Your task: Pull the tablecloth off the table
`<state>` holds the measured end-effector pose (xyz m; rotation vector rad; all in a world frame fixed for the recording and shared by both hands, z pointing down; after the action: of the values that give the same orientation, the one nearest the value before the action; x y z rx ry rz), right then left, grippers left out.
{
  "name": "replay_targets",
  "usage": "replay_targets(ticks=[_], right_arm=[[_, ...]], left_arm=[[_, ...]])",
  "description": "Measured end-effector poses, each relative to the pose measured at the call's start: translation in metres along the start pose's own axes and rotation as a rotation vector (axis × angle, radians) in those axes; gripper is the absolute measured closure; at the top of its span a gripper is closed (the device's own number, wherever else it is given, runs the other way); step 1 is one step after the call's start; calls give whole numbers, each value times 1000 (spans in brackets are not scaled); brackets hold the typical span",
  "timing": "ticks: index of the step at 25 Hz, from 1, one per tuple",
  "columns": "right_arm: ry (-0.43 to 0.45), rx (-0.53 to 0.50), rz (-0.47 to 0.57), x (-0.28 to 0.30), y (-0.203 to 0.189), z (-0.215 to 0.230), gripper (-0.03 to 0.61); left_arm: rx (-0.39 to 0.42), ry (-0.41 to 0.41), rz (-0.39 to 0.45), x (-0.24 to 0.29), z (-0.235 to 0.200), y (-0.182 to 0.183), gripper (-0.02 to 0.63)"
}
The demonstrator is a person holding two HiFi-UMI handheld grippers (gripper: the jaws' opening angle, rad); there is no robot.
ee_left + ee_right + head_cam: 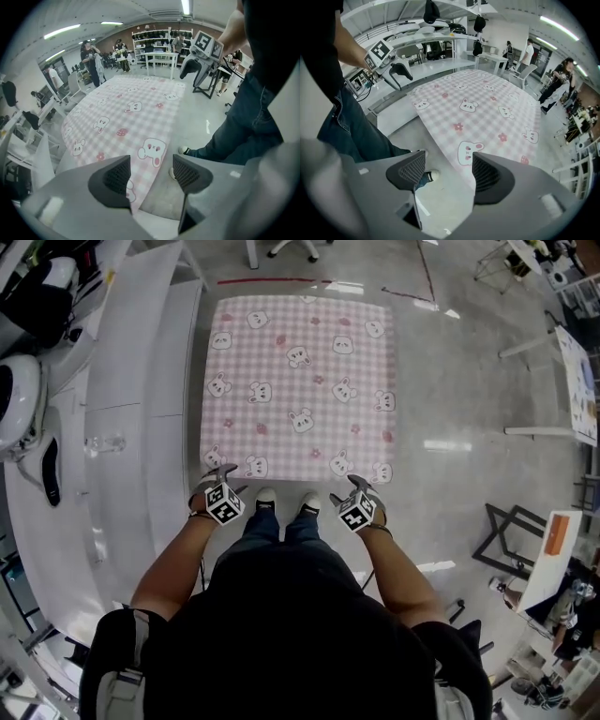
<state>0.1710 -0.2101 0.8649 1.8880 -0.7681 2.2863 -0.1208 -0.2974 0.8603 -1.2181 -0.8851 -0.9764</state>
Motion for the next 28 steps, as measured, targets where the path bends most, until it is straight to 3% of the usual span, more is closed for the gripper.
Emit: replay_targets(ticks=[4,8,13,22,28], right_arm=[[-16,-41,-37,15,-5,2,244],[-45,-146,-78,32,-11,3,238],[-60,-208,-113,49,-13,4,235],[-200,-289,-209,88,-30,27,213],[-249,-345,-224,104,-35,32,173]], left_arm=[[41,12,-42,18,4,-10,320],[73,41,-71,38,2,-15,301],[84,16,-99,62,6,-19,290],[197,26,-151,100,11,-29,244],[229,76,-163,113,9,-30,227]])
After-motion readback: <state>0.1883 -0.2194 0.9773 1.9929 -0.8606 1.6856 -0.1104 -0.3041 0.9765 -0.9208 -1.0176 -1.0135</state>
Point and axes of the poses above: the fingertips, and each gripper's own axes: x forward along the fingers, z to its right, y out of its top, the point moved 3 cm from there along -x, backward along the fingers, and after that the axes turned 14 degrees about x, right-handed, at the moved point
